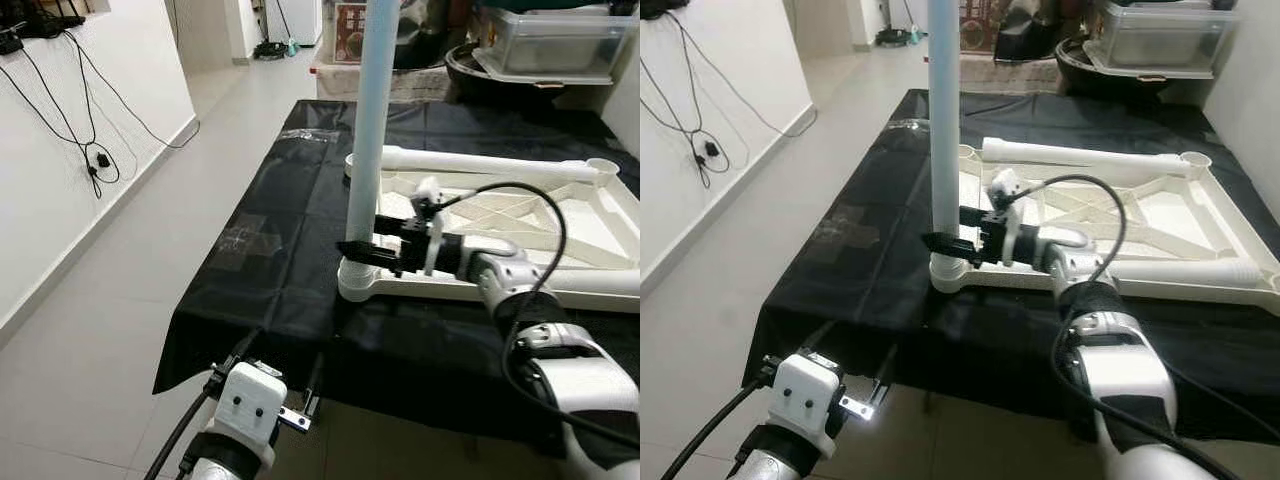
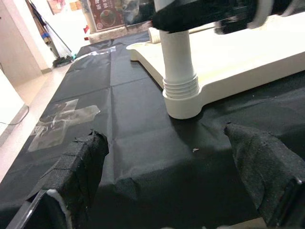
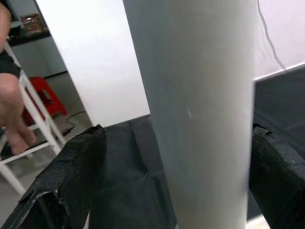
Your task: Building children table
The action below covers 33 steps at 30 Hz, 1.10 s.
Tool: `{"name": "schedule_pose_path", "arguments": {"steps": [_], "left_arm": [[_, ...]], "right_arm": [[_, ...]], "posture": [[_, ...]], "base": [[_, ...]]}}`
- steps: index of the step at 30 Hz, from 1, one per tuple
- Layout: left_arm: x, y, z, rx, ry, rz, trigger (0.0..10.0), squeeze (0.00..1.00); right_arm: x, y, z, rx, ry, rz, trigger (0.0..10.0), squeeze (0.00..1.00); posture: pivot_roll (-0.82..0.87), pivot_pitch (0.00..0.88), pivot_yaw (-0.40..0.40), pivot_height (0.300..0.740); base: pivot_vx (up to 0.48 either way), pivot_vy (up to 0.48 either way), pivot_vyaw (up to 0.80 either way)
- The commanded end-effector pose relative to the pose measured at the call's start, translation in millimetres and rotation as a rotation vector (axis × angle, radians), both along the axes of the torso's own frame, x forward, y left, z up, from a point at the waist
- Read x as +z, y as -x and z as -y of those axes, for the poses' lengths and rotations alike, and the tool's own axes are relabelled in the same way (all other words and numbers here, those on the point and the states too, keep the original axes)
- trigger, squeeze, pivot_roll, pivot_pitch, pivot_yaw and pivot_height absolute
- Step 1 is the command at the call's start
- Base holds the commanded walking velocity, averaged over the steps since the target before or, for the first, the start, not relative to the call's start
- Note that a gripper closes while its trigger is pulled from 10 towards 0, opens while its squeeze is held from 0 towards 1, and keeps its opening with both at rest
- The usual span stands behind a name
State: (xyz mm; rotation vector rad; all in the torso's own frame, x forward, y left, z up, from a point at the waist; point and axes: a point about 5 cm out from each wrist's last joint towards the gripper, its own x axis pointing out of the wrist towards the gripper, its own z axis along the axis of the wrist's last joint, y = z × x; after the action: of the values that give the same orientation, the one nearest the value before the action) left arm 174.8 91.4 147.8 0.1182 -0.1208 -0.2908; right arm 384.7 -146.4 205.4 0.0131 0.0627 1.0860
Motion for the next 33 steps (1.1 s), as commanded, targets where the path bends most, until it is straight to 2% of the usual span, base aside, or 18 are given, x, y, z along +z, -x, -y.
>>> {"name": "schedule_pose_path", "arguments": {"steps": [1, 11, 16, 28, 29, 30, 31, 33], "left_arm": [[0, 0.6, -0.2, 0.005, -0.007, 0.003, 10.0, 0.00], [1, 1.3, 3.0, 0.002, -0.007, 0.007, 10.0, 0.00], [1, 1.5, 4.2, -0.003, -0.005, 0.005, 10.0, 0.00], [1, 2.0, 5.4, -0.005, -0.008, 0.006, 10.0, 0.00], [0, 1.9, 5.5, -0.005, -0.009, 0.005, 10.0, 0.00], [0, 1.9, 5.5, -0.005, -0.009, 0.005, 10.0, 0.00], [0, 1.8, 5.6, -0.005, -0.010, 0.004, 10.0, 0.00], [0, 1.7, 5.6, -0.005, -0.011, 0.003, 10.0, 0.00]], "right_arm": [[-5, 0.0, -12.3, 0.026, 0.020, -0.007, 10.0, 0.00], [-3, -5.3, -31.4, -0.033, 0.008, 0.016, 10.0, 0.00], [-3, -5.2, -40.8, -0.022, 0.005, 0.022, 10.0, 0.00], [-4, -5.7, -50.8, -0.029, 0.007, 0.030, 10.0, 0.00], [-4, -6.1, -52.1, -0.035, 0.004, 0.033, 7.1, 0.00], [-4, -6.1, -52.1, -0.035, 0.004, 0.033, 7.1, 0.00], [-3, -6.6, -53.0, -0.046, -0.001, 0.038, 0.0, 0.00], [-3, -7.2, -53.9, -0.061, -0.012, 0.041, 0.0, 0.00]], "posture": [[0.08, 0.081, -0.002, 0.740], [0.08, 0.076, -0.009, 0.740], [0.08, 0.076, -0.009, 0.740], [0.09, 0.072, -0.013, 0.740], [0.09, 0.072, -0.013, 0.740], [0.09, 0.072, -0.013, 0.740], [0.09, 0.072, -0.013, 0.740], [0.08, 0.067, -0.008, 0.740]], "base": [[0.000, 0.000, 0.00], [0.000, 0.000, 0.00], [0.000, 0.000, 0.00], [0.000, 0.000, 0.00], [0.000, 0.000, 0.00], [0.000, 0.000, 0.00], [0.000, 0.000, 0.00], [0.000, 0.000, 0.00]]}}
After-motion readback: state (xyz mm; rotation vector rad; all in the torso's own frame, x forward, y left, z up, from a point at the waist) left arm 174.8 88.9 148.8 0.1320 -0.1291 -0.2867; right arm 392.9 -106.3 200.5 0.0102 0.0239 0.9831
